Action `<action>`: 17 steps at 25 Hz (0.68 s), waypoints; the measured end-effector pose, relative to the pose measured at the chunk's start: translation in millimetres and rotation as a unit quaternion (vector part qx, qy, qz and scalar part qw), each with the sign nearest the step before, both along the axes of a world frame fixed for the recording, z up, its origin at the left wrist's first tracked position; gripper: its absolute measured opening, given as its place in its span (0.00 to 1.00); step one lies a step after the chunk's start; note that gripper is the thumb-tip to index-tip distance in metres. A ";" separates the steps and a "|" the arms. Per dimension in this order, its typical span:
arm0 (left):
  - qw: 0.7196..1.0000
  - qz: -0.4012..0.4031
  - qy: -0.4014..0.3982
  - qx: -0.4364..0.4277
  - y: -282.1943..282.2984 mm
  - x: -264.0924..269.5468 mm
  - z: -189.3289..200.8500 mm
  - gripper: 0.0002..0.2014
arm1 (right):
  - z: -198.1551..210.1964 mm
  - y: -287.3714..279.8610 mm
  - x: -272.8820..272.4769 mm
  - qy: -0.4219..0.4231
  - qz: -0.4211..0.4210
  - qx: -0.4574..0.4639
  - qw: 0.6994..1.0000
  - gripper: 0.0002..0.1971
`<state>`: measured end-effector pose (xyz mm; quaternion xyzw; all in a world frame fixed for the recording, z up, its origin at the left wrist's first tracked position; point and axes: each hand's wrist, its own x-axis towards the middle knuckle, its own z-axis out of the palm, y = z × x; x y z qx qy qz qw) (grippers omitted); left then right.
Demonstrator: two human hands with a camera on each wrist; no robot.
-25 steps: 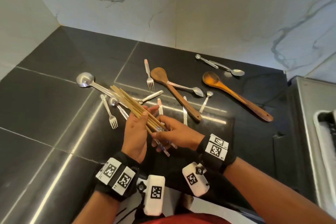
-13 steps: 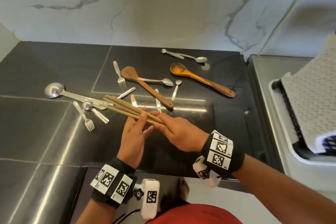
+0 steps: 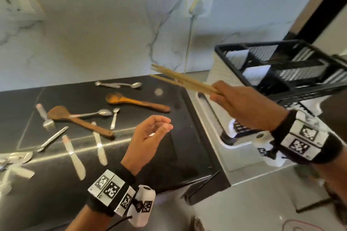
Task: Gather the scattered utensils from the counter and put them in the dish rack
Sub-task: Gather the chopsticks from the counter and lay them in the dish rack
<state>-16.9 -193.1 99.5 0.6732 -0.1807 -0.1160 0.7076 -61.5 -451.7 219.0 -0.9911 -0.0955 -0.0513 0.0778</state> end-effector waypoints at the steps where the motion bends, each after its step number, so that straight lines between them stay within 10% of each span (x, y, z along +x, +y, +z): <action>1: 0.999 -0.017 -0.038 0.008 -20.9 -1.2 10.8 0.08 | 15.1 -28.7 -5.0 -0.010 -0.022 -0.012 1.000 0.19; 7: 0.973 -0.039 -0.216 0.075 -150.3 -14.8 62.3 0.07 | 54.8 -218.2 -23.4 -0.069 -0.060 -0.092 0.992 0.24; 17: 0.894 0.032 -0.361 0.264 -327.2 -52.3 83.5 0.11 | 45.1 -441.6 -29.3 0.120 0.010 -0.173 0.977 0.13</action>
